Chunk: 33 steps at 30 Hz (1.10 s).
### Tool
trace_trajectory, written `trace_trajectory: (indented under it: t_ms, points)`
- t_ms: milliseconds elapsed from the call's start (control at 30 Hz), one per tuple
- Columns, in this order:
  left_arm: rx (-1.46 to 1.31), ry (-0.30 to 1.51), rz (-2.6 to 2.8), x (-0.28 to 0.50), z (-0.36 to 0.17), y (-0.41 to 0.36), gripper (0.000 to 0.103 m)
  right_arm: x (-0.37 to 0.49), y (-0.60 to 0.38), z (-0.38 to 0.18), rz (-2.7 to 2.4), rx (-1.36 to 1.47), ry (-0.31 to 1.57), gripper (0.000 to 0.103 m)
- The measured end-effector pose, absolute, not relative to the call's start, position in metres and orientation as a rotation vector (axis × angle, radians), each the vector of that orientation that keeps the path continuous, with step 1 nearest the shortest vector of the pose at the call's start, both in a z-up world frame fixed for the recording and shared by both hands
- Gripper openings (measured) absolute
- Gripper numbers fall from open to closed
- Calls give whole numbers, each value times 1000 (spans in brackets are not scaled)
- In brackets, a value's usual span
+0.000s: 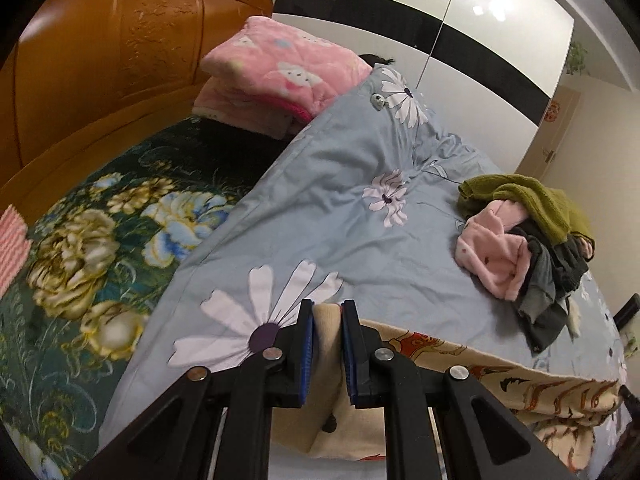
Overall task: Fold clothes
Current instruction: 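Grasp the elastic pants cuff with the right gripper while the left gripper holds the edge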
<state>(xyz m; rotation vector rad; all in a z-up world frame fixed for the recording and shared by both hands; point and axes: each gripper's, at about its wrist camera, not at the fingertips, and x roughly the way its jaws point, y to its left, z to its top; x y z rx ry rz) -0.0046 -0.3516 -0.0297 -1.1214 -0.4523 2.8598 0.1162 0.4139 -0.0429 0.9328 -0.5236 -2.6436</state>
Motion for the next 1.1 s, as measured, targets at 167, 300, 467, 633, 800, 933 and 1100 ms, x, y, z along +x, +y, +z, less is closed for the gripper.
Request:
trace_trajectory:
  t_ms: [167, 300, 467, 633, 800, 933, 1100]
  points:
    - [-1127, -490, 2839, 27, -50, -363, 14, 148, 406, -64, -2622, 1005, -514, 8]
    - [-1120, -546, 2820, 57, -69, -371, 14, 166, 410, -86, -2608, 1067, -561, 8]
    - [-1116, -585, 2818, 92, -90, -380, 14, 182, 412, -108, -2593, 1118, -592, 8]
    - [-1112, -645, 2814, 122, -105, -387, 15, 191, 411, -115, -2593, 1125, -595, 8]
    - [-1113, -665, 2823, 153, -118, -391, 18, 203, 408, -113, -2604, 1132, -545, 8]
    - [-1138, -655, 2865, 175, -129, -393, 28, 213, 403, -116, -2620, 1152, -481, 8]
    - [-1089, -485, 2995, 200, -113, -386, 71, 221, 396, -112, -2689, 1179, -349, 24]
